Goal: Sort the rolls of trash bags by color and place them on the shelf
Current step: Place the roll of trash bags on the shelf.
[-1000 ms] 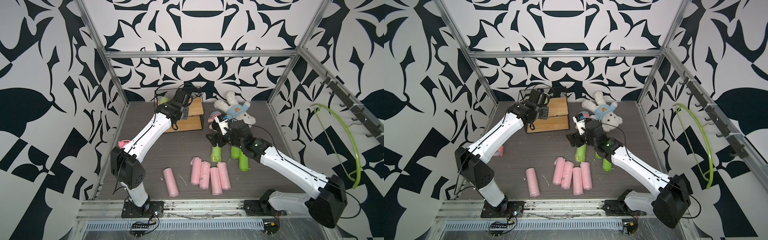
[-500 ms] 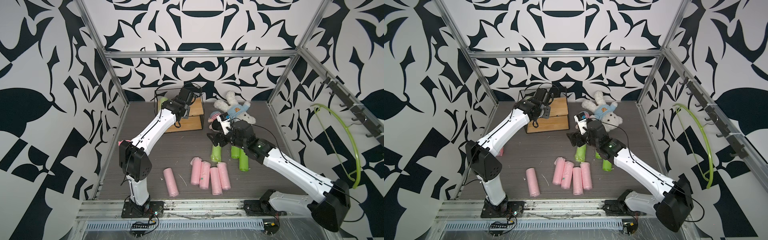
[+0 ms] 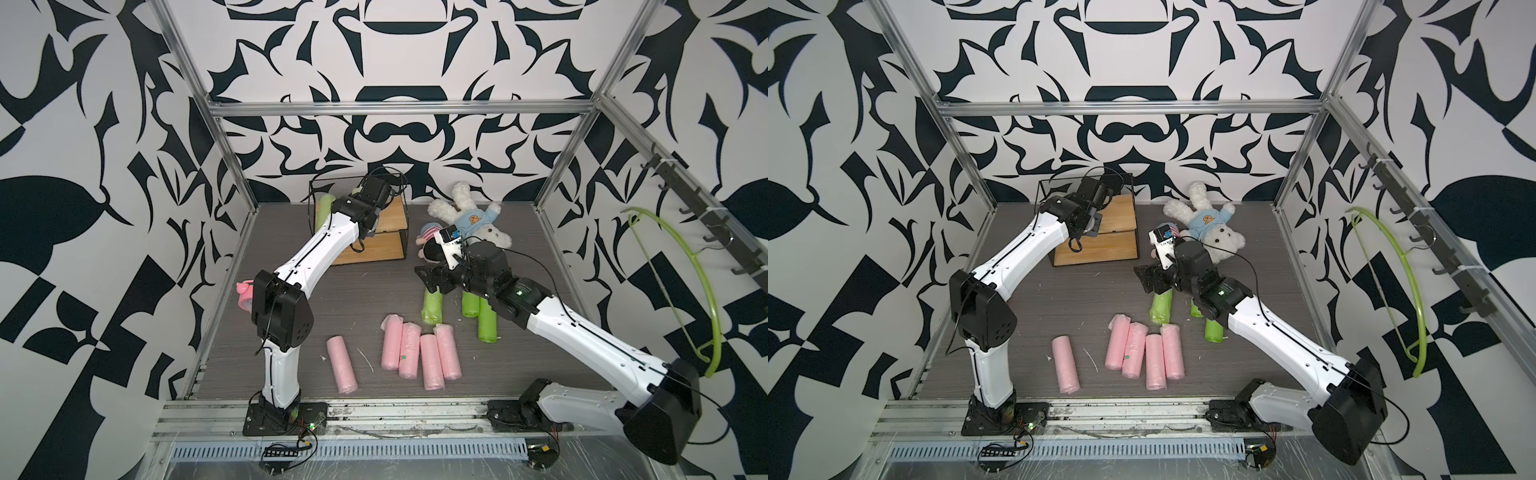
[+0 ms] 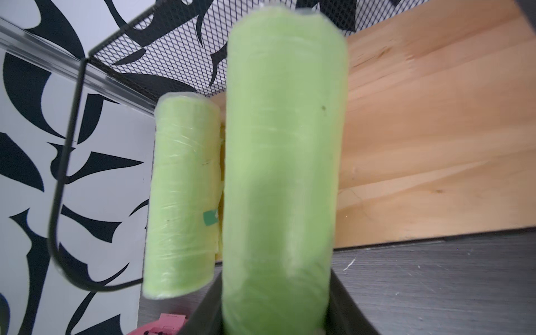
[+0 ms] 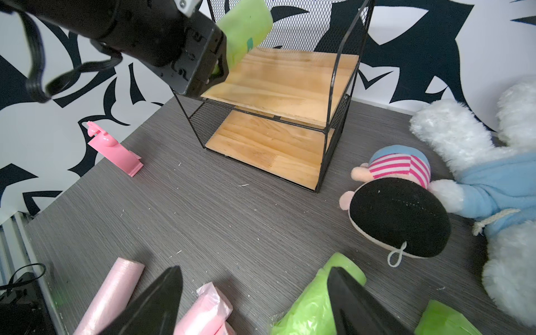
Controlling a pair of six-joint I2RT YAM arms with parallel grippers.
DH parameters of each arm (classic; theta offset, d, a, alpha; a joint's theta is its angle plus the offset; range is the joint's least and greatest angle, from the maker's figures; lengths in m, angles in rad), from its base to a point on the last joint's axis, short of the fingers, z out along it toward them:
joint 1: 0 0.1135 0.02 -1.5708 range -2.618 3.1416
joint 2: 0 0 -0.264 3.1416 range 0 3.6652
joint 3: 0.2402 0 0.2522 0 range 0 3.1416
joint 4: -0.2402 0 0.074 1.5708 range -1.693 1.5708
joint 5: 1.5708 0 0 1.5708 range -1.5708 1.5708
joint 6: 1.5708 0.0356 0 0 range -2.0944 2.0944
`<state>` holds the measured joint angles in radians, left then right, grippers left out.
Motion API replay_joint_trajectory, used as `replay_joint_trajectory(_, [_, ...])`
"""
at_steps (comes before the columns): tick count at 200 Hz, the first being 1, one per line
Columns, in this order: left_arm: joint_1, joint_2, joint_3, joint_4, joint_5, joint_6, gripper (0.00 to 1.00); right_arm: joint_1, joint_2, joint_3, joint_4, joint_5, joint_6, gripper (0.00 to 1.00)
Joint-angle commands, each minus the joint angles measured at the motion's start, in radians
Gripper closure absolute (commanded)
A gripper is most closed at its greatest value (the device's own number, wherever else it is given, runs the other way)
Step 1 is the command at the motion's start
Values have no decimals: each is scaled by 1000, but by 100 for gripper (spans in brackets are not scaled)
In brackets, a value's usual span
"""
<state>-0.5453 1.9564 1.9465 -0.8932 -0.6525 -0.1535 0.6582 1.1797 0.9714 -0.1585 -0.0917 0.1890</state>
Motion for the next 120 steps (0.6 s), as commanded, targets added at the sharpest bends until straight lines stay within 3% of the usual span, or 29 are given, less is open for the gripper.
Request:
replay_joint_trajectory(1, [16, 18, 40, -1, -42, 25, 56, 7, -1, -1, 39, 9, 11, 16])
replay_joint_trajectory(120, [39, 56, 35, 22, -126, 55, 52, 7, 30, 15, 13, 13, -6, 16])
